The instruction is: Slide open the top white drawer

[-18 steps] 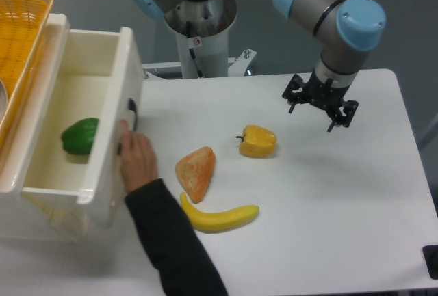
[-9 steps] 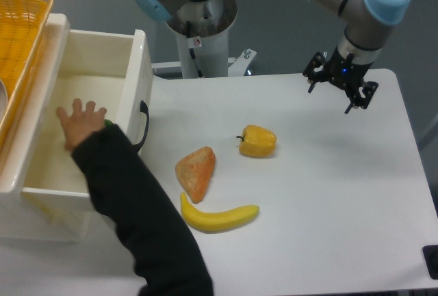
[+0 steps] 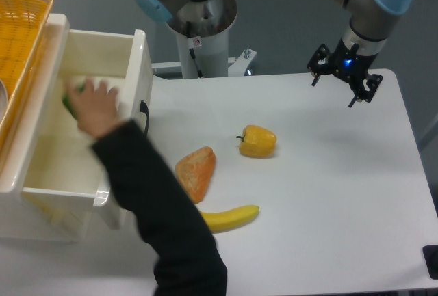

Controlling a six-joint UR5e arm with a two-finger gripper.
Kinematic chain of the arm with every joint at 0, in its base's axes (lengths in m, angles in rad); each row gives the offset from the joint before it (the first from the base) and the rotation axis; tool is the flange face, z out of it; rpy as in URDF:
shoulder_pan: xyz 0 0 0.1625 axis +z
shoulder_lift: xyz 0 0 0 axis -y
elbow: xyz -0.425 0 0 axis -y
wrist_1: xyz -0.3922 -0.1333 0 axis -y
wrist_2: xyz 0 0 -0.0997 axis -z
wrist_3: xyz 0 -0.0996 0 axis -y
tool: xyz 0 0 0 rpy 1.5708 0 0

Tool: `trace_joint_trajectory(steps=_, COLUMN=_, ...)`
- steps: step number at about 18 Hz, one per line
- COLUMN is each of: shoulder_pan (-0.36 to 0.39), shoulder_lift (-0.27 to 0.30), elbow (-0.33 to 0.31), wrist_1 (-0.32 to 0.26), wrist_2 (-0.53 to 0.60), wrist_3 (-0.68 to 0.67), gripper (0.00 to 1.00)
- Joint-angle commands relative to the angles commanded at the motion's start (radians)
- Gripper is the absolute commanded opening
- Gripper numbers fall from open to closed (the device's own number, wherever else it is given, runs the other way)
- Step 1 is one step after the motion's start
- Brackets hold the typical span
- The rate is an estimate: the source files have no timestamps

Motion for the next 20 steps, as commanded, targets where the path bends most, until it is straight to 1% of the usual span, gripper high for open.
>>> trace_joint_trajectory(steps=5, shoulder_pan=-0.002, shoulder_lift=0.0, elbow=0.003, wrist_1=0.003, wrist_2=-0.026, wrist_3=-0.003, gripper=1.0)
trace_joint_trajectory(steps=15, shoulder_pan=0.02, shoulder_lift=0.002, elbow=0.006, wrist_1=-0.002, wrist_2=-0.014, wrist_3=0.0, gripper=1.0)
trace_joint_trajectory(steps=20, shoulder_pan=0.018, shoulder_lift=0.003, elbow=0.006, wrist_1=-0.006, wrist_2=-0.014, wrist_3=0.0, gripper=1.0)
